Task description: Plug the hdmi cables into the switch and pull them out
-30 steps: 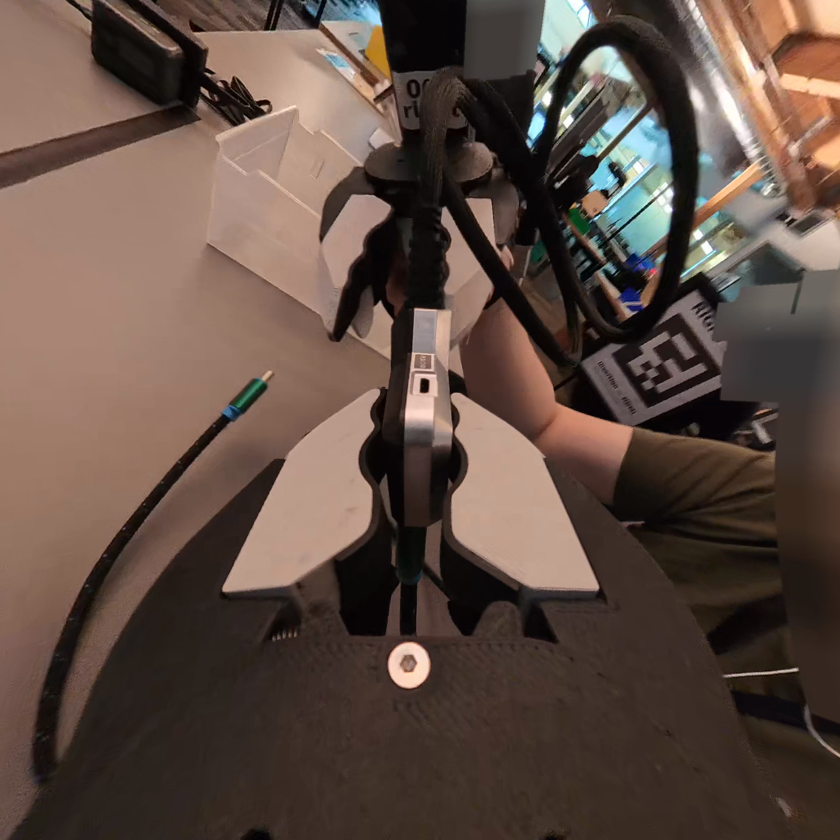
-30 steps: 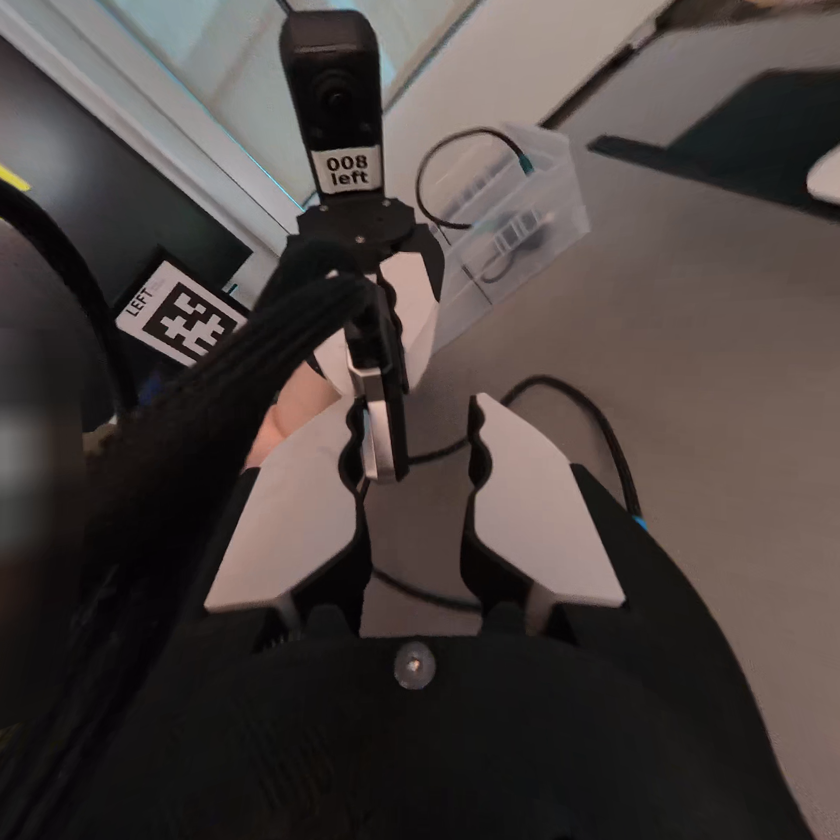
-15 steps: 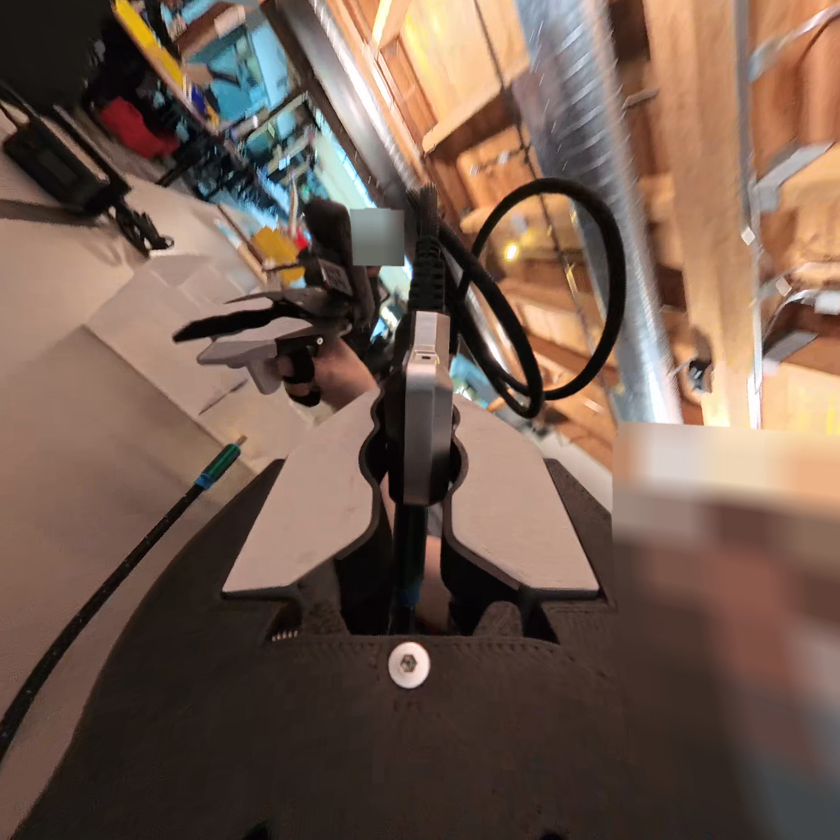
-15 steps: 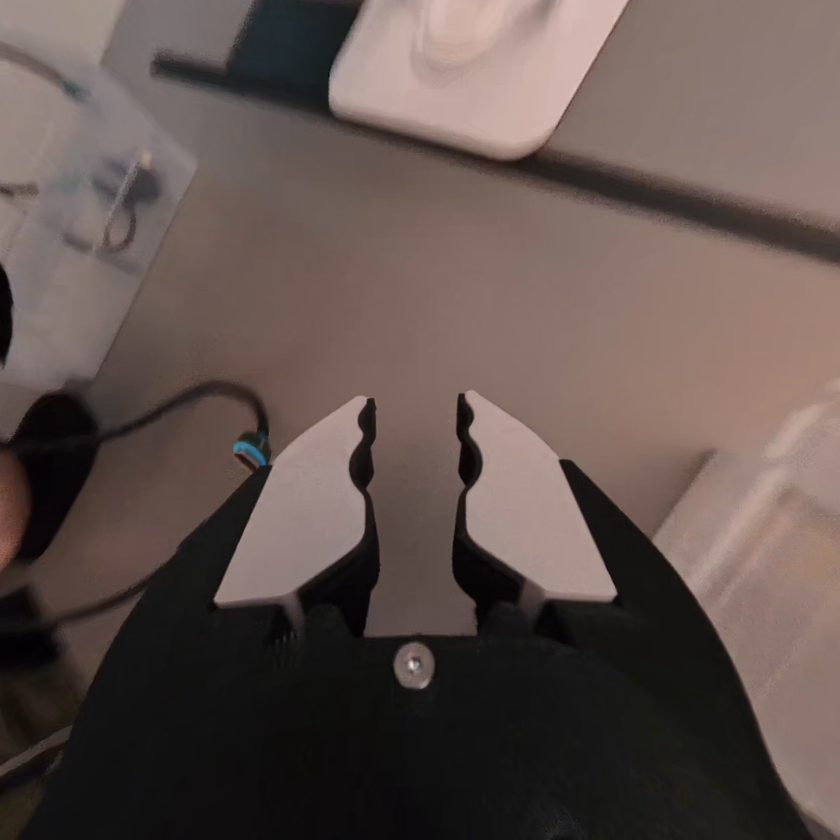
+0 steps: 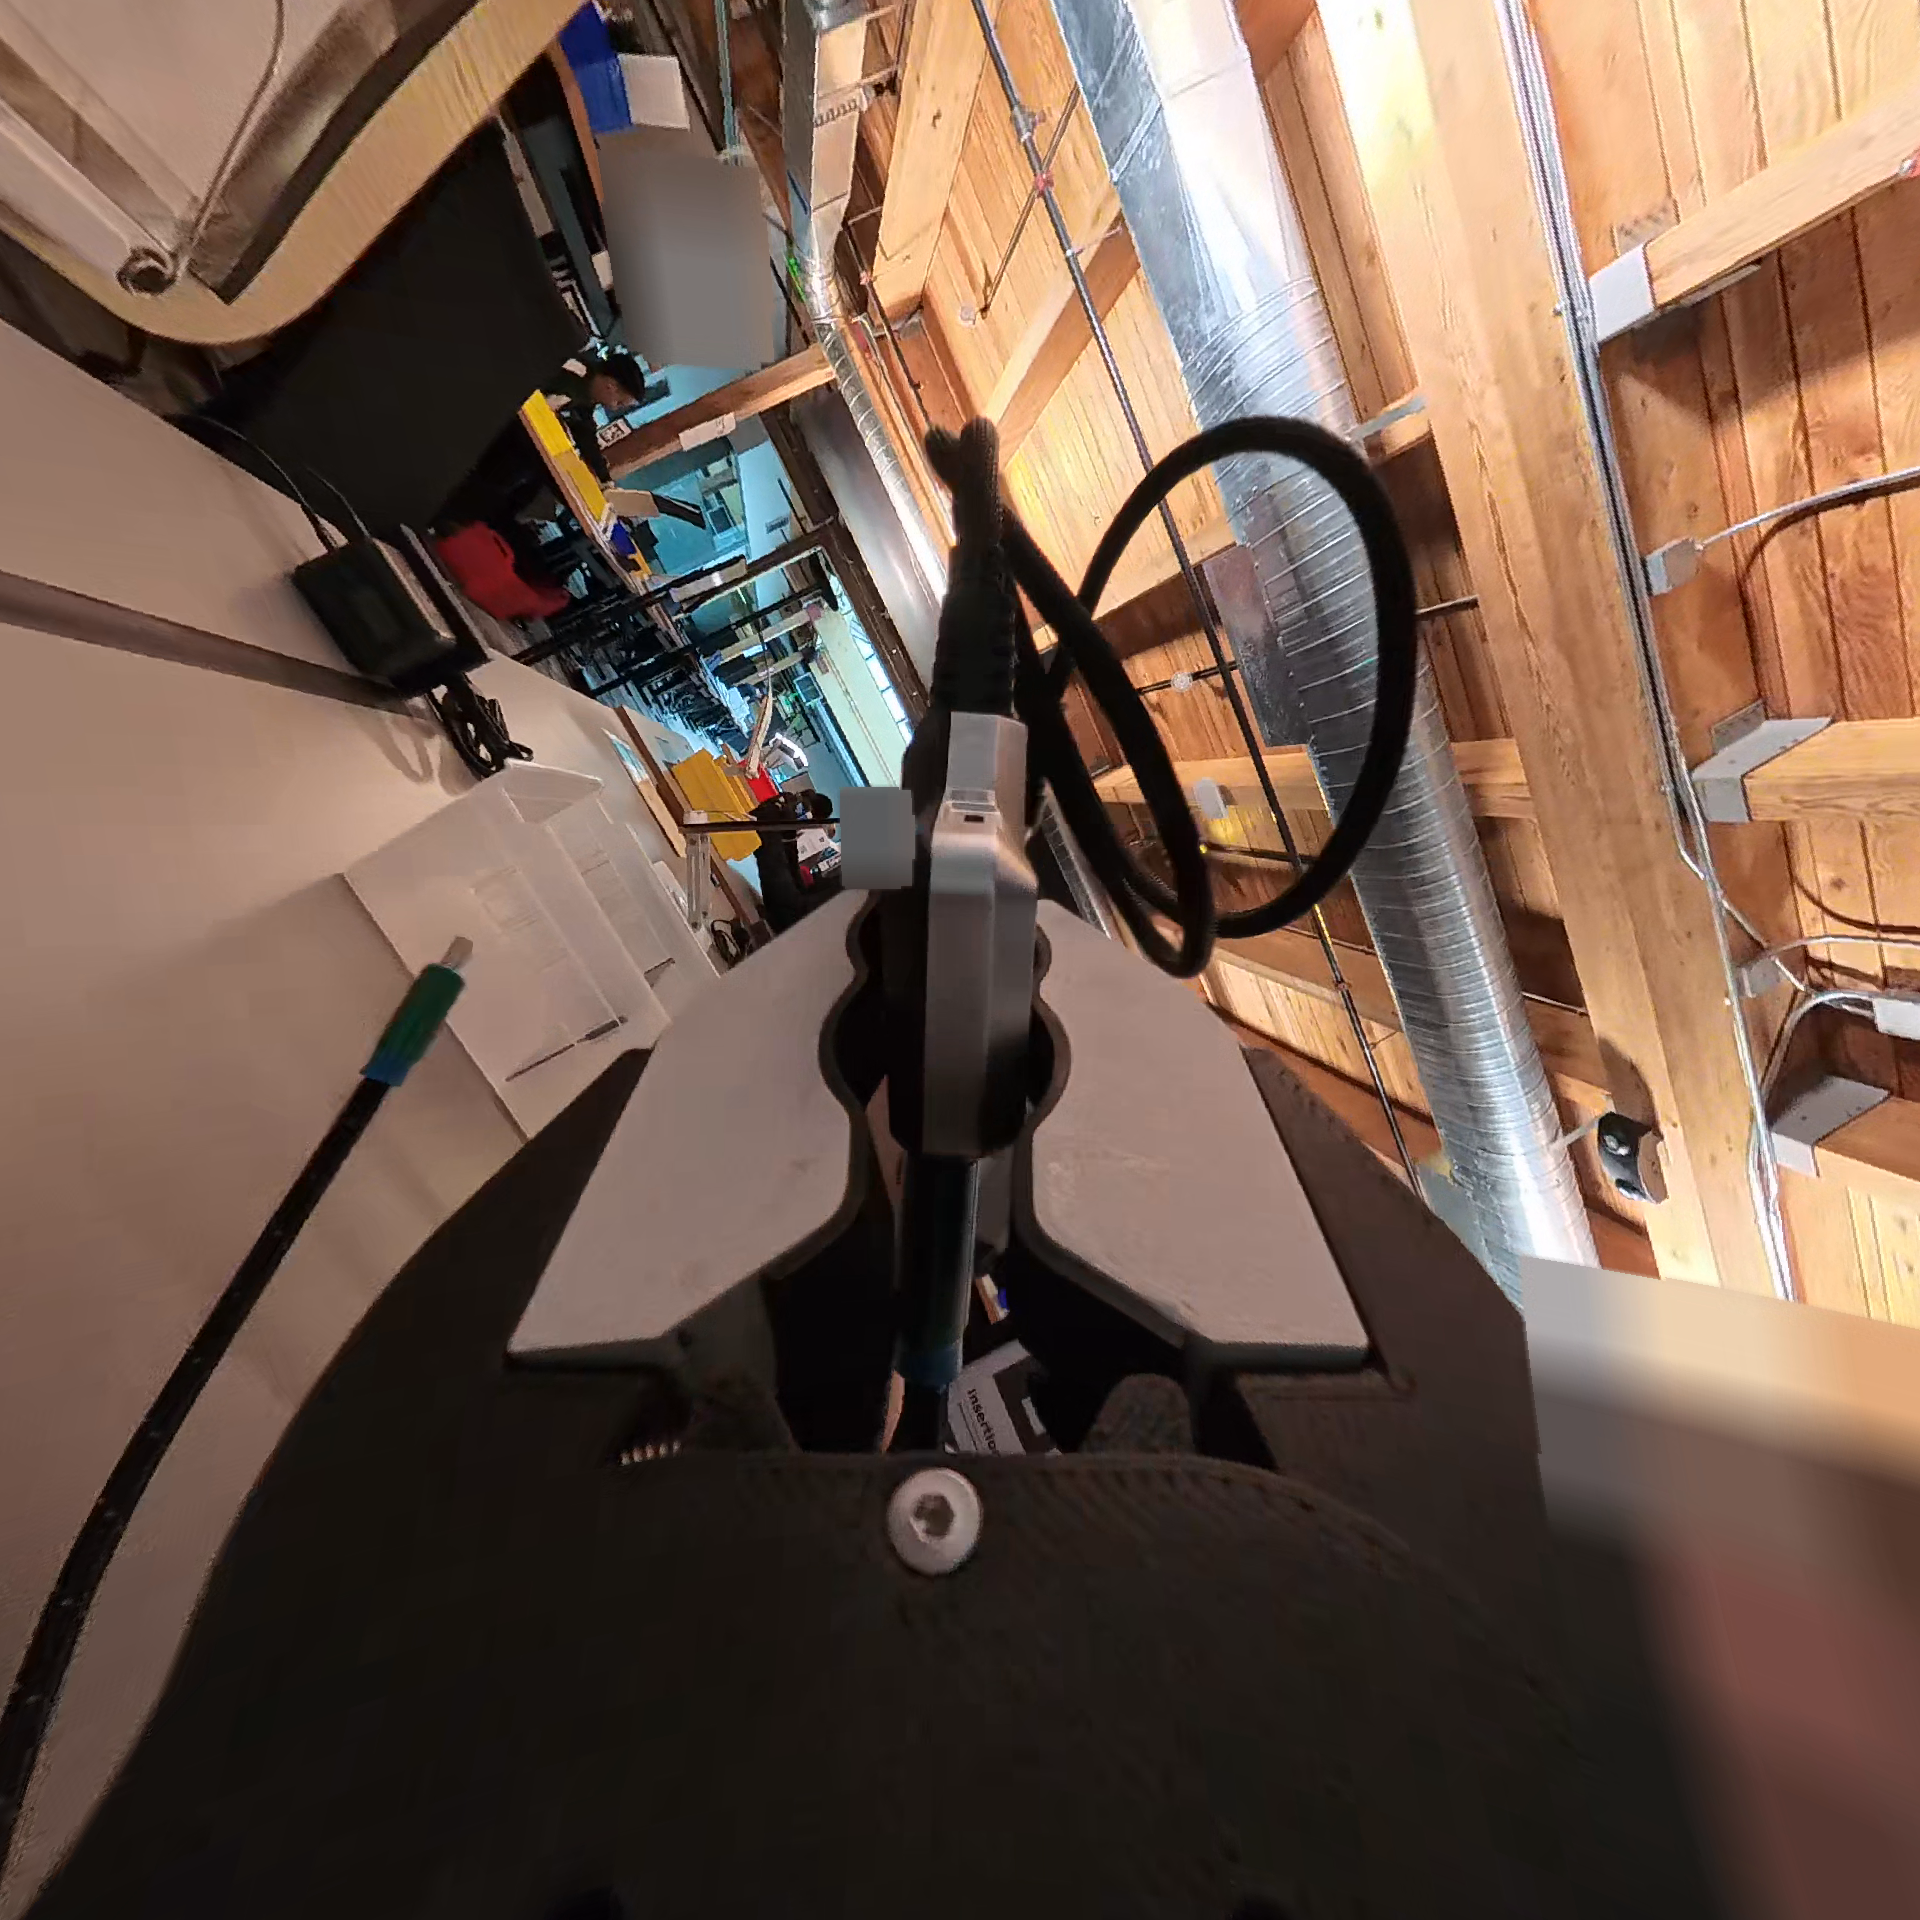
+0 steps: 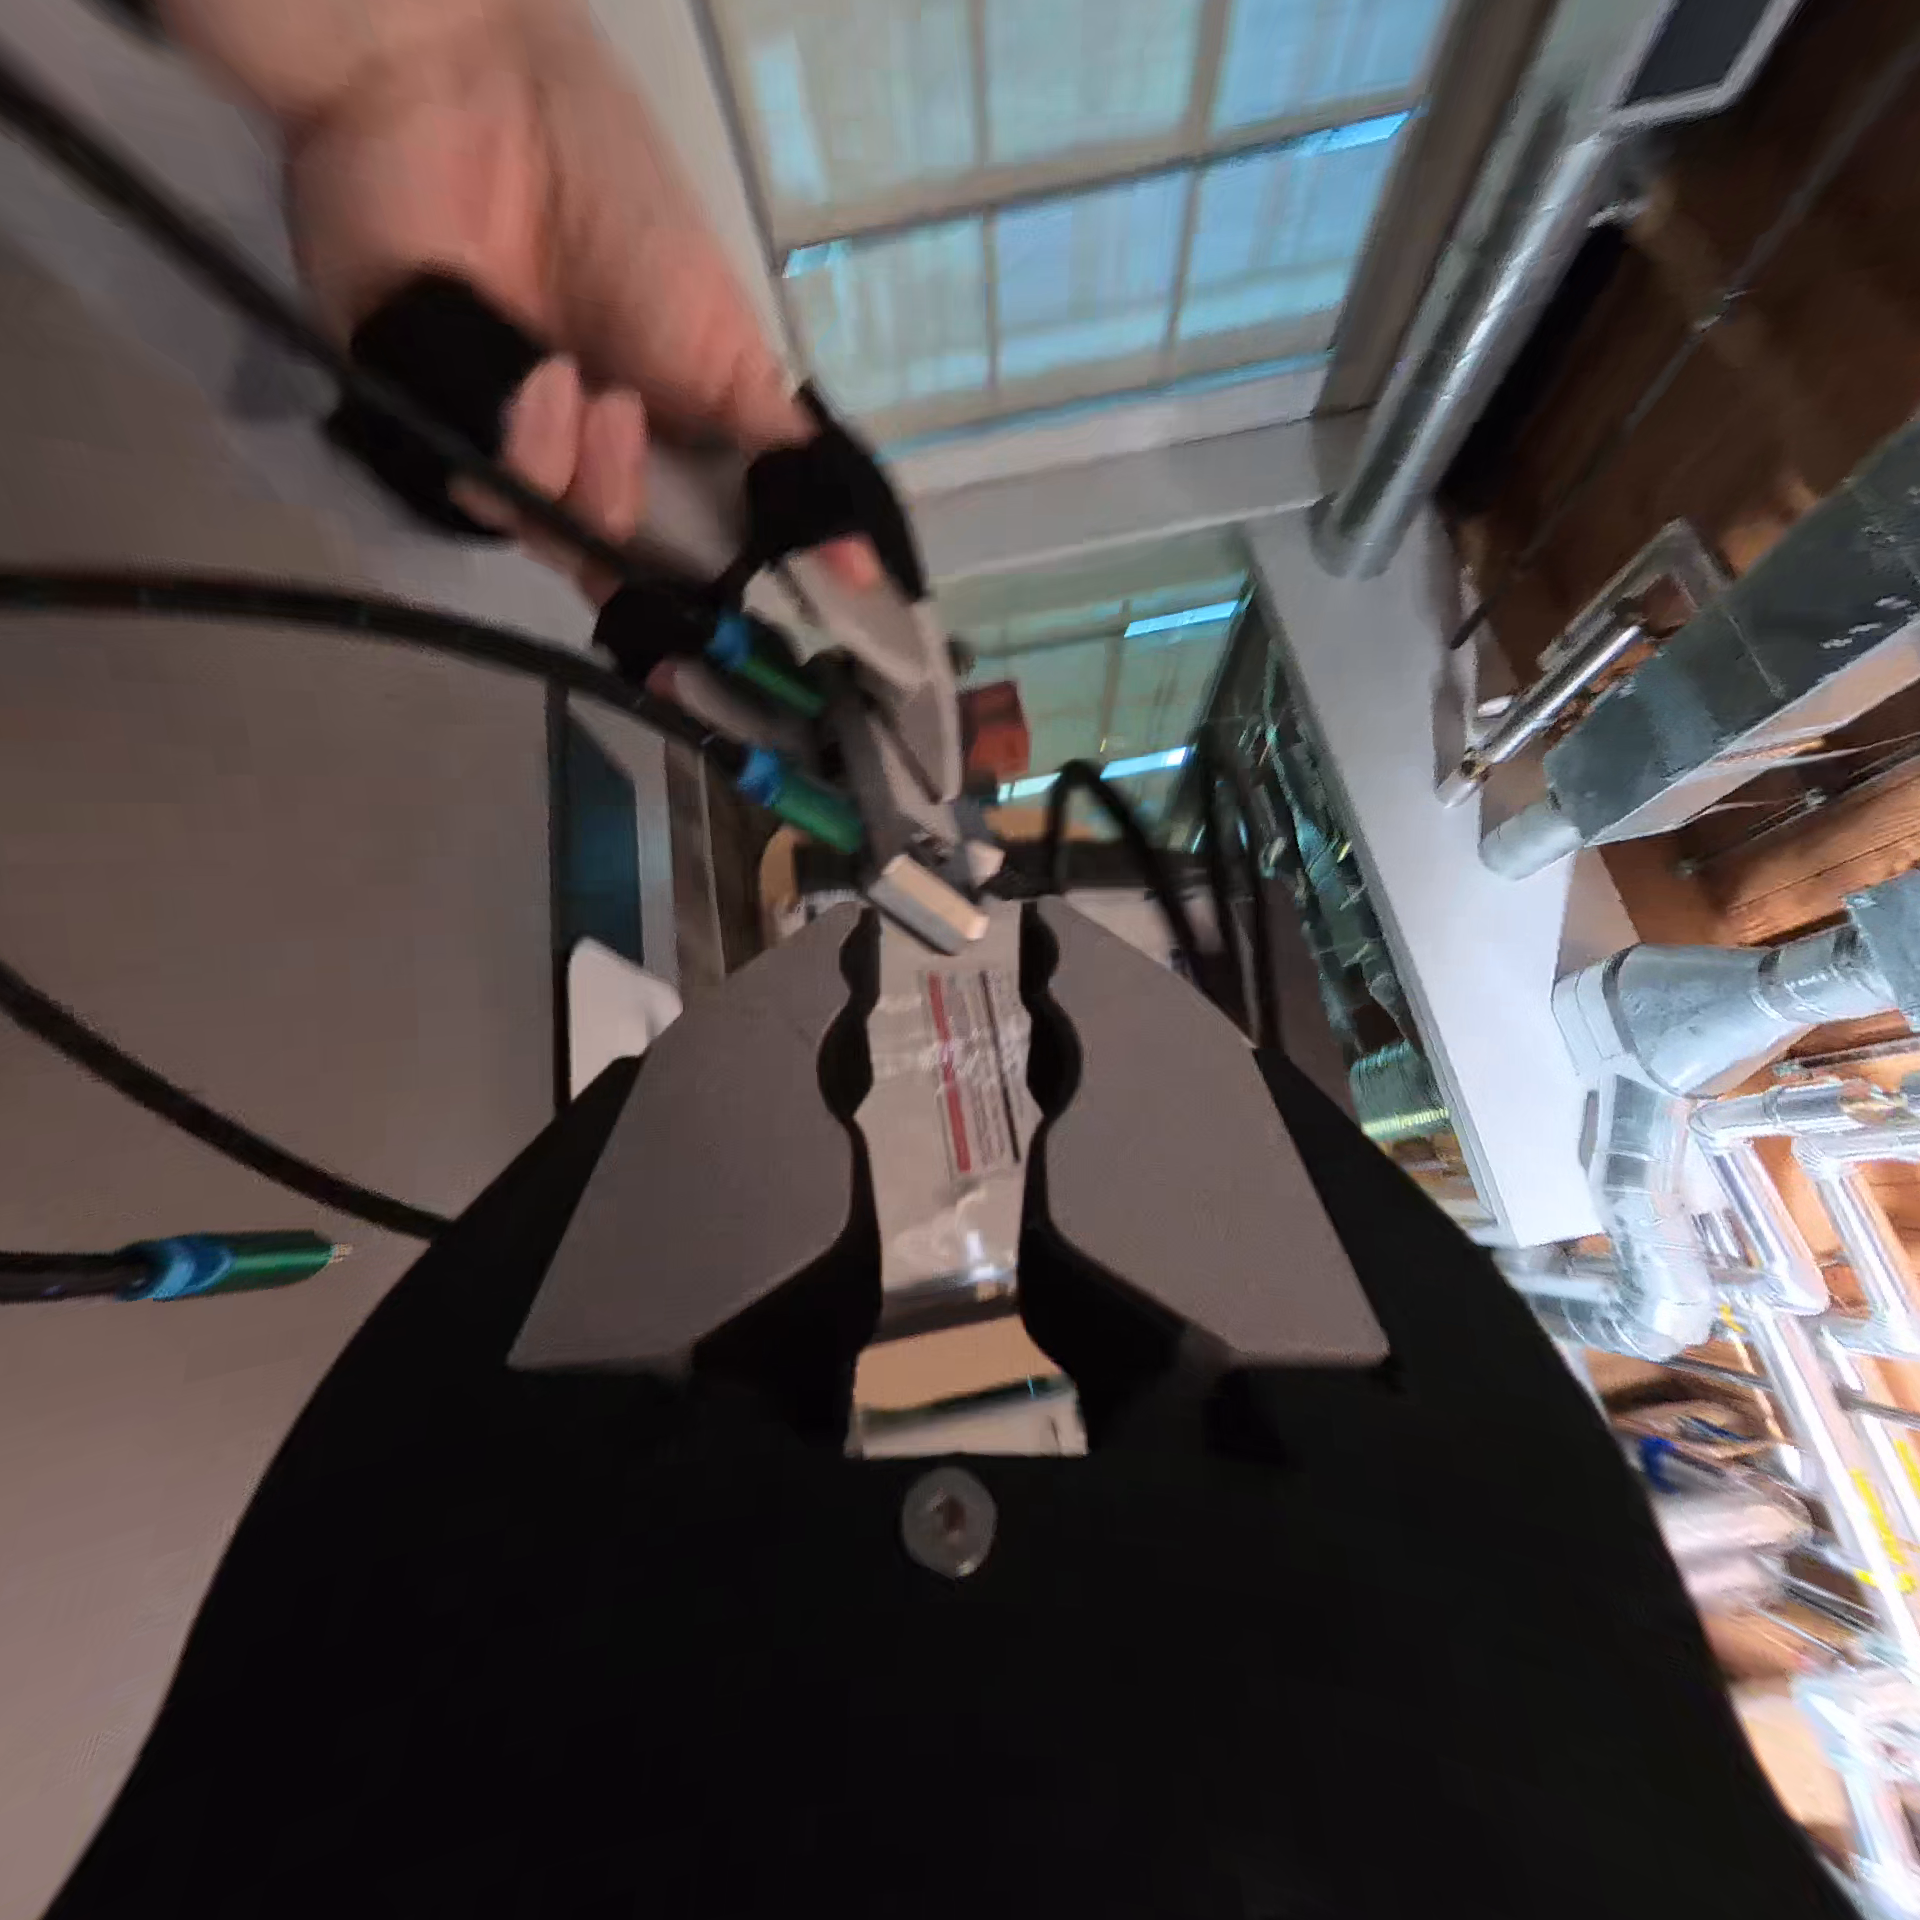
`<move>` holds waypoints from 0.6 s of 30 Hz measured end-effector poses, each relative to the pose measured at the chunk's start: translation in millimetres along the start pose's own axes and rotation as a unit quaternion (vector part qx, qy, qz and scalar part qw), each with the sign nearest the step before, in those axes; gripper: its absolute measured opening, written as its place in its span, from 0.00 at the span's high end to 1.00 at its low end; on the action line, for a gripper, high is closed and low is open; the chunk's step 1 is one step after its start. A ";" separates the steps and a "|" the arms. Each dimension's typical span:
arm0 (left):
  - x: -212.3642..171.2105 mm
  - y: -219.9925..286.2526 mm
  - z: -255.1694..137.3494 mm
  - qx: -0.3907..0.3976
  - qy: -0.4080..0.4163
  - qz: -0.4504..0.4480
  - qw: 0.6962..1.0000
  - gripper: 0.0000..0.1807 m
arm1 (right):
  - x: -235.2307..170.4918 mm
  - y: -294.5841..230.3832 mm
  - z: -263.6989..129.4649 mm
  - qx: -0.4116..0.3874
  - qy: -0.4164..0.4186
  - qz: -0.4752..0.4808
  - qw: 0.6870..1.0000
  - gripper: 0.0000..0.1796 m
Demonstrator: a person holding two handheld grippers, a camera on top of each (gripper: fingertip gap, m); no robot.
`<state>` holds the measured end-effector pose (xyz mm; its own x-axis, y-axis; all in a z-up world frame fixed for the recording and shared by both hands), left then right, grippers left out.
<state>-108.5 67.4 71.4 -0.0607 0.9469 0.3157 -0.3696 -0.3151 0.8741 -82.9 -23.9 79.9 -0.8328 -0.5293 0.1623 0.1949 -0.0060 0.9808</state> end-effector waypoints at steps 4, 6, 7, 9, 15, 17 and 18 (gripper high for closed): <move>-10.8 -8.1 8.4 0.006 0.002 -0.025 1.000 0.88 | -22.2 -21.2 18.8 -0.006 -0.049 -0.030 0.998 0.74; -18.1 -13.2 12.7 0.014 -0.004 -0.033 0.999 0.88 | -33.4 -27.6 22.4 -0.007 -0.077 -0.072 0.994 0.74; -22.6 -15.5 15.3 0.019 -0.010 -0.032 0.999 0.88 | -38.5 -24.2 23.6 -0.028 -0.093 -0.092 0.991 0.74; -33.4 -17.1 21.6 0.024 -0.026 -0.030 0.999 0.88 | -47.9 -23.9 26.2 -0.041 -0.117 -0.109 0.986 0.74; -57.4 -13.0 34.9 0.023 -0.064 -0.022 0.997 0.87 | -44.2 -21.4 17.3 -0.069 -0.095 -0.148 0.982 0.85; -60.4 -1.0 35.7 -0.006 -0.102 -0.004 0.995 0.82 | -41.6 -15.2 12.6 -0.080 -0.082 -0.139 0.984 0.87; -60.0 4.6 34.5 -0.013 -0.120 0.013 0.993 0.79 | -41.2 -12.6 10.6 -0.078 -0.079 -0.130 0.985 0.88</move>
<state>-74.6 6.9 69.3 0.1514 0.8948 0.4201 -0.3956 -0.3346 0.8553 -56.5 7.0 61.9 -0.9332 -0.3533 -0.0658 0.0310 -0.2616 0.9647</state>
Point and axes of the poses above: each gripper's, where its closed fingertips meet, z out along the fingers, x out of its top, y = z × x across the jaws, the point moved 1 cm from there along -z, back along the fingers, and after that the axes turned 6 degrees about y, right-handed, at the moved point
